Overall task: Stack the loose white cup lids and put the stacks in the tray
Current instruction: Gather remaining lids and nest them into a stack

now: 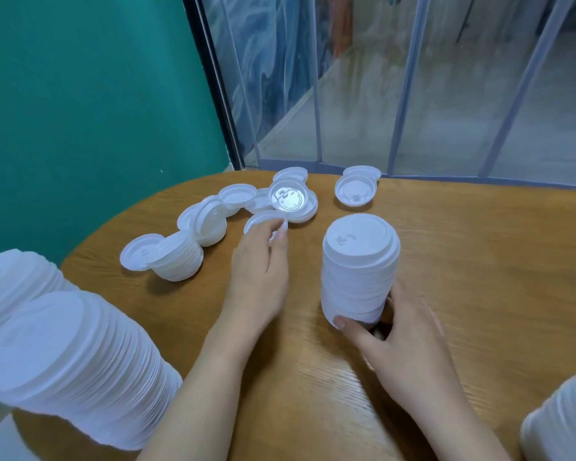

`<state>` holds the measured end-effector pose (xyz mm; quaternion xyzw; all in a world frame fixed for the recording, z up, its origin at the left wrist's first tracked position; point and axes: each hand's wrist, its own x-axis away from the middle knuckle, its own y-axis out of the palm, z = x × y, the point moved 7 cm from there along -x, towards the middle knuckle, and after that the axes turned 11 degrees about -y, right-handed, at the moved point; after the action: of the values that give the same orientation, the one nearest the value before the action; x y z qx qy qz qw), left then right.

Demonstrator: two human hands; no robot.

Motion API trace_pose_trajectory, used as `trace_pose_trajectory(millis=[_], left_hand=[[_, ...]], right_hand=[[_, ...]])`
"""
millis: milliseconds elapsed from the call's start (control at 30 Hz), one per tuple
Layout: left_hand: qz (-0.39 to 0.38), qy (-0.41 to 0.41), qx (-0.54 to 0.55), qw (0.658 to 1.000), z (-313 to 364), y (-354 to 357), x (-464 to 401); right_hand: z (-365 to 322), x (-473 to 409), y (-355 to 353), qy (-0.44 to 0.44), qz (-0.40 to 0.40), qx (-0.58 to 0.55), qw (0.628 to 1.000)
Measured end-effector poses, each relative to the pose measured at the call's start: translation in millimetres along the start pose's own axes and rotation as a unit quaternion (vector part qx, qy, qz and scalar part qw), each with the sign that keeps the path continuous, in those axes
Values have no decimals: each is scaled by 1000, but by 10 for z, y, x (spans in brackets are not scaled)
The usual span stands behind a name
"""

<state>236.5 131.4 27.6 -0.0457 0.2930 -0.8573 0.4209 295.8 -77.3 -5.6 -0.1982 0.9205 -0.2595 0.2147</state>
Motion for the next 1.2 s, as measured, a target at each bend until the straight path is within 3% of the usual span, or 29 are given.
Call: trace_pose_trajectory(millis=[100, 167, 367, 733, 967, 1200], left_hand=[[19, -28, -173, 984, -352, 99, -127], [22, -21, -229, 973, -437, 150, -186], [73, 2, -250, 965, -445, 154, -234], [70, 34, -255, 964, -279, -97, 94], [27, -1, -164, 986, -155, -258, 442], [-39, -71, 72, 994, -186, -341, 485]], right_hand=[[-10, -2, -5, -1, -1, 1, 1000], [-15, -3, -8, -3, 0, -2, 1000], [-2, -5, 1, -10, -7, -10, 1000], [-5, 8, -9, -7, -5, -3, 1000], [-5, 7, 11, 0, -16, 6, 1000], [-11, 20, 12, -1, -15, 7, 1000]])
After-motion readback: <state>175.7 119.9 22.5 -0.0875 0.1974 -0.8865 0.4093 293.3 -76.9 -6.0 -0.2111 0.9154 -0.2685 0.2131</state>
